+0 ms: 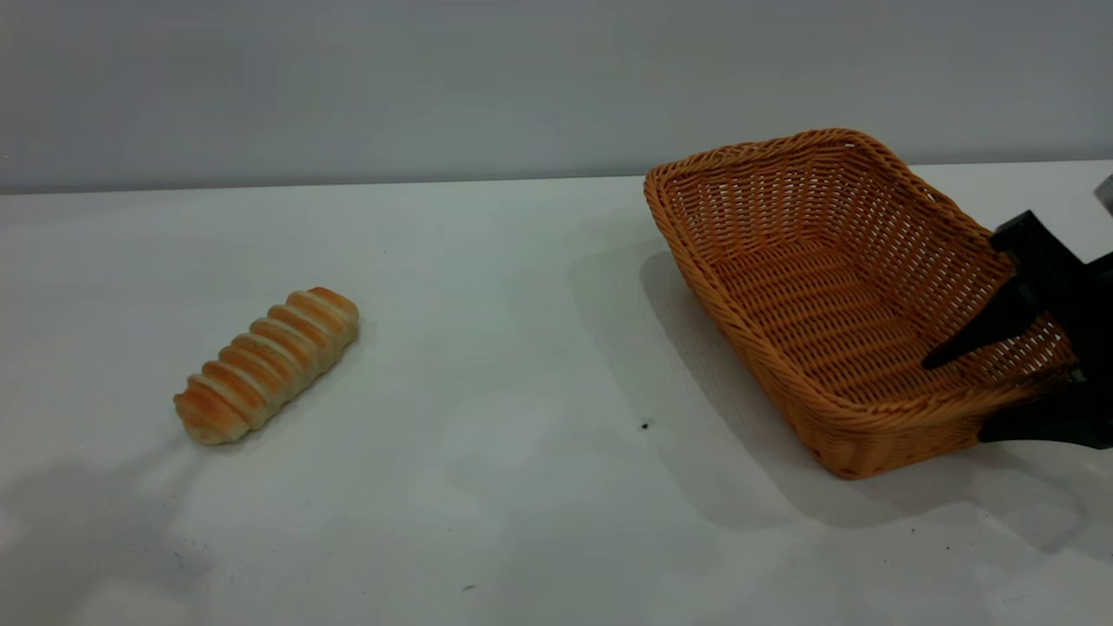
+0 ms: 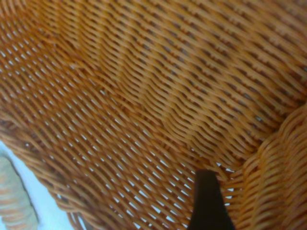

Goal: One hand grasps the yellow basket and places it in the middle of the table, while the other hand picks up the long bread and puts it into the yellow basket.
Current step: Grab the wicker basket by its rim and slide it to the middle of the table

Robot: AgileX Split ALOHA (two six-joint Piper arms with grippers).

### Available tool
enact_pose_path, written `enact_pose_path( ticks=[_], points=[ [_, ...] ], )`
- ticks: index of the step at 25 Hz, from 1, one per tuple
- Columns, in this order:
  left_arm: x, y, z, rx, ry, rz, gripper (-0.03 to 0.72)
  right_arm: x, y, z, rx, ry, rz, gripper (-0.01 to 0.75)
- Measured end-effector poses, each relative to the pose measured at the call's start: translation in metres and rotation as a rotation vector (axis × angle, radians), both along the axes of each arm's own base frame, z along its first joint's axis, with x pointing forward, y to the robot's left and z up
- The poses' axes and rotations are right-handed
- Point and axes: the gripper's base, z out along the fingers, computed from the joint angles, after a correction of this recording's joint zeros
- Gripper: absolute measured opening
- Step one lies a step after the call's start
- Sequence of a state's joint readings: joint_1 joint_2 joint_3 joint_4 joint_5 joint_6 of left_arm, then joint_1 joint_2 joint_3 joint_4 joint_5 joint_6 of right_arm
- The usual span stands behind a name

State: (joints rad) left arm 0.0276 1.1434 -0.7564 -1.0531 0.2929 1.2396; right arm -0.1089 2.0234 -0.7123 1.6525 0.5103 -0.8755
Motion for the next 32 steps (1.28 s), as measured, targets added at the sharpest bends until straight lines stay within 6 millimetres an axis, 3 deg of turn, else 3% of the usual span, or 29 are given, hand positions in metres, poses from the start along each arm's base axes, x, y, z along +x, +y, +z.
enact_pose_path(
  ticks=[8,14,17,19,32],
  points=[
    [0.000,0.000,0.000,0.000,0.000,0.000,0.237,-0.002,0.003,-0.018,0.012,0.055,0.004,0.517],
    [0.000,0.000,0.000,0.000,0.000,0.000,0.237,-0.001,0.004,-0.018,0.029,0.046,0.002,0.282],
    [0.000,0.000,0.000,0.000,0.000,0.000,0.237,-0.002,0.004,-0.019,0.014,0.038,0.027,0.203],
    [0.000,0.000,0.000,0.000,0.000,0.000,0.237,-0.001,0.004,-0.018,0.017,0.032,0.032,0.101],
    [0.000,0.000,0.001,-0.009,-0.003,0.001,0.237,-0.010,0.010,-0.019,-0.009,-0.004,0.292,0.092]
  ],
)
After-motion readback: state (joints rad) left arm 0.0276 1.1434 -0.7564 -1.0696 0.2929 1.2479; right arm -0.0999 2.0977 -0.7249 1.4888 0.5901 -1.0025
